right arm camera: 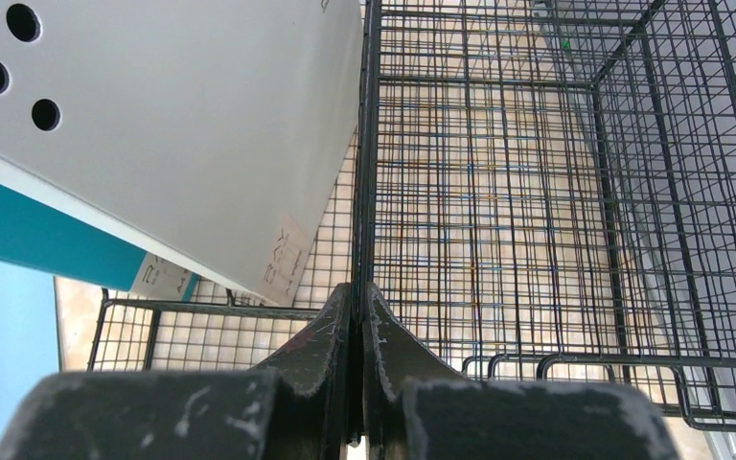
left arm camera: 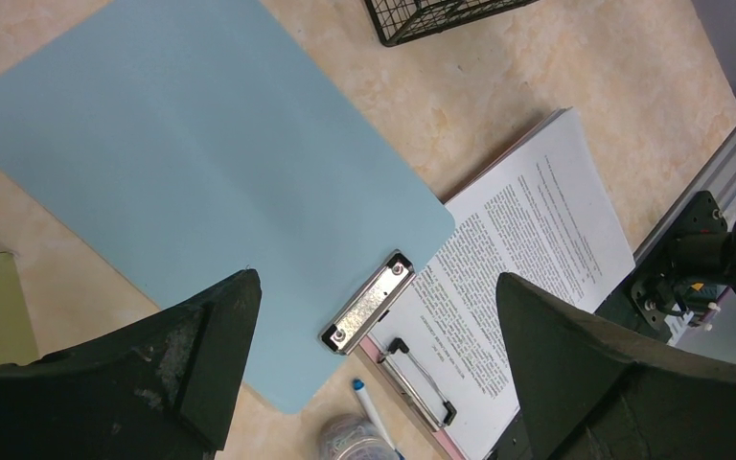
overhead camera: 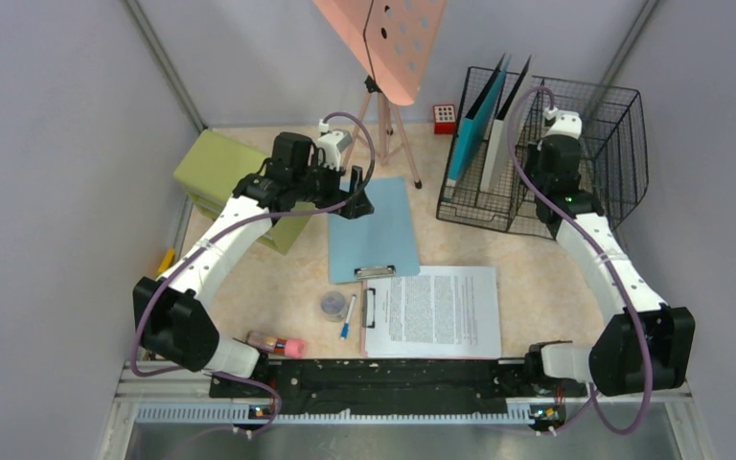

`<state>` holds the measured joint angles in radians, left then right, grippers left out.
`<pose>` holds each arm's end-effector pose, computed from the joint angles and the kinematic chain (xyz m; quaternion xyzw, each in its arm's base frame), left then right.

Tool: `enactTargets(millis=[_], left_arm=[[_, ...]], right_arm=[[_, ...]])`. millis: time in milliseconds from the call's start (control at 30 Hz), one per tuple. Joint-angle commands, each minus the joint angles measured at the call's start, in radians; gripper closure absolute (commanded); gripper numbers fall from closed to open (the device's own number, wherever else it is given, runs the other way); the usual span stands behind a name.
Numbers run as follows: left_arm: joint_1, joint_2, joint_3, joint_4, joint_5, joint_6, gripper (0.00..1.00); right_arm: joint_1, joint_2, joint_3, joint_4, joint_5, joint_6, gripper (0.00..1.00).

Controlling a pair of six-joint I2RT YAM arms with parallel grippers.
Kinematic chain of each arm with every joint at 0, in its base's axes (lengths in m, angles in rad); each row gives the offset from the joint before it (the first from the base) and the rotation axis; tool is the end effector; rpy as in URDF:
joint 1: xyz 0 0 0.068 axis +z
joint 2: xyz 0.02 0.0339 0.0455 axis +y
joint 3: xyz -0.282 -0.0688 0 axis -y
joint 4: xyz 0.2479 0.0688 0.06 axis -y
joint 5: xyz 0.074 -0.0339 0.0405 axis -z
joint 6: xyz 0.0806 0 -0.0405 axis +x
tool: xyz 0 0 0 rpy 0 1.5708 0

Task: Organize the desk
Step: Move the storage box to the center of the board.

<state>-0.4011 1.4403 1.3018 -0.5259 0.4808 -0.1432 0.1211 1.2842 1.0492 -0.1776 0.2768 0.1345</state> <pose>0.3092 -0.1716 0.3286 0.2157 0.8525 -0.3205 0.3521 0.3344 0.0185 0.3239 0.0811 0.8284 -0.0454 0.5523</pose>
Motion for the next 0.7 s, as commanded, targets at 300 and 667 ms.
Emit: enactTargets(millis=[300, 667], left_arm=[[-0.002, -0.015, -0.017, -0.009, -0.019, 0.064, 0.02], [-0.005, -0.026, -0.072, -0.052, -0.059, 0.197, 0.02]], right_arm=[[0.080, 0.113, 0.049, 0.079, -0.202, -0.059, 1.00], [0.079, 0.107, 0.066, 0.068, -0.186, -0.104, 1.00]])
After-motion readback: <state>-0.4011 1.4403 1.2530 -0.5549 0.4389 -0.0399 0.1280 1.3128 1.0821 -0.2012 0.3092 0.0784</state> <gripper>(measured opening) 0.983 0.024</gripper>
